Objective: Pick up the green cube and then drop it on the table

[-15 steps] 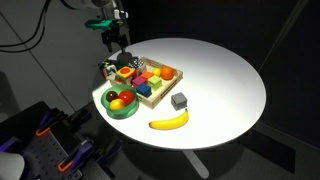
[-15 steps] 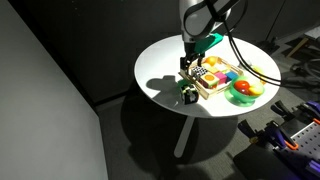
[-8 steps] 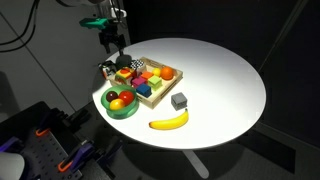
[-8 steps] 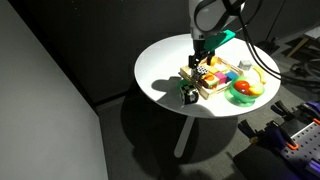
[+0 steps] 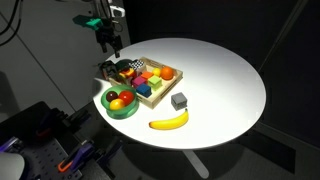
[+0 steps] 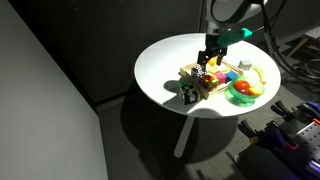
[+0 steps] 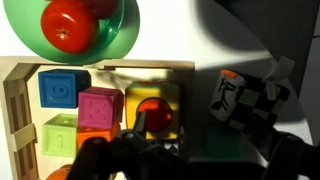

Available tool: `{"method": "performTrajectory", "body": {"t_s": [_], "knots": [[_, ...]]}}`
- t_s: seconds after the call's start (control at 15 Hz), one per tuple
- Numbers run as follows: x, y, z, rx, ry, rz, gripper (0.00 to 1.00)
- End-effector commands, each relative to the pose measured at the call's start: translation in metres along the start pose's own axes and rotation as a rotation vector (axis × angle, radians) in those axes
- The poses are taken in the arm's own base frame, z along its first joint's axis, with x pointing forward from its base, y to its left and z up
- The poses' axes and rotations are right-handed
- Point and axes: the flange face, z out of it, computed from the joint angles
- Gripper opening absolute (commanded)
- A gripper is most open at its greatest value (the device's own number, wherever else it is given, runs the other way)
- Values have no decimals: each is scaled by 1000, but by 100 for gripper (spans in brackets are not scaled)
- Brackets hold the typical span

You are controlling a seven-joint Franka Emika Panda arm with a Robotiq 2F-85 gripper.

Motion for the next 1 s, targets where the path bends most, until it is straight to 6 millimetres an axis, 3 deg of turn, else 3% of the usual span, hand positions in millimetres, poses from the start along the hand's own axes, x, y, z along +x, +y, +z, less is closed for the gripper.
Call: {"method": "performTrajectory", "body": {"t_s": [0.0, 0.47, 0.93], "knots": [[-26, 20, -12, 57, 58, 35, 100], [-55, 42, -31, 53, 124, 91, 100], [-74, 42, -58, 27, 166, 126, 100]]}}
